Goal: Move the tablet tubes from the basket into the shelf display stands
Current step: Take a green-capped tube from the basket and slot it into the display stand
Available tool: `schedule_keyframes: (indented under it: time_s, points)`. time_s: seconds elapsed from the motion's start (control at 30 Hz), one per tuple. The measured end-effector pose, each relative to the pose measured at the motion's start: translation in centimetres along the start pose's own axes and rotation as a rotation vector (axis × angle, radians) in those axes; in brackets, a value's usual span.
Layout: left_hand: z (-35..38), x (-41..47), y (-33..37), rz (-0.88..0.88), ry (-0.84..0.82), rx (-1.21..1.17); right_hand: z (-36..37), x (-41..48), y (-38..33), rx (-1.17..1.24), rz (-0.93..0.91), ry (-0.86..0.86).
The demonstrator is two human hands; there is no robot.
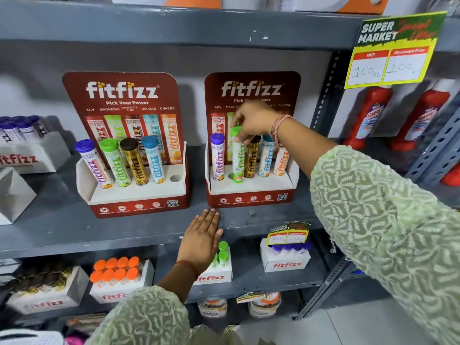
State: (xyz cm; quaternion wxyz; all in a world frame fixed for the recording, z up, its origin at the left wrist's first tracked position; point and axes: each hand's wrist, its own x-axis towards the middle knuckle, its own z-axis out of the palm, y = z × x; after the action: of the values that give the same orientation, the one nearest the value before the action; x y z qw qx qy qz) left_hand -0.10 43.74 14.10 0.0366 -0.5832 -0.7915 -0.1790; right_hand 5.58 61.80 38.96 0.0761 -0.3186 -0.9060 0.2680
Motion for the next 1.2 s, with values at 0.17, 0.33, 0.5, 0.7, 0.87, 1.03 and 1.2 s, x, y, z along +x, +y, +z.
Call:
schedule_keyframes:
  time_s: [0.17, 0.33, 0.5, 0.7, 0.87, 1.03, 1.2]
  points:
    - [0.0, 0.0, 0.0, 0.004, 0.002, -0.004, 0.6, 0.4, 0.4, -0.18, -0.089, 0.128]
    - [0.0, 0.0, -0.1, 0.007, -0.005, 0.002, 0.4, 0.7, 0.7, -0.295, -0.123, 0.138]
    - [0.1, 0.0, -0.2, 0.013, -0.006, 0.001, 0.3, 0.7, 0.7, -0.328, -0.131, 0.143]
    - [0.1, 0.0, -0.2, 0.007, -0.006, 0.003, 0.5, 0.8, 0.7, -0.384, -0.116, 0.122]
    - [0.0, 0.0, -0.1, 0.0, -0.018, -0.003, 2.3, 1.2, 1.7, -0.479, -0.093, 0.167]
    - [-0.9, -0.1, -0.3, 0.018, -0.053, -0.064, 2.4, 0.7, 2.1, -0.552, -0.057, 0.148]
    - [-4.3, -3.5, -2.6, -0.113, 0.07, -0.191, 9.3, -2.9, 0.3, -0.131, -0.371, 0.533]
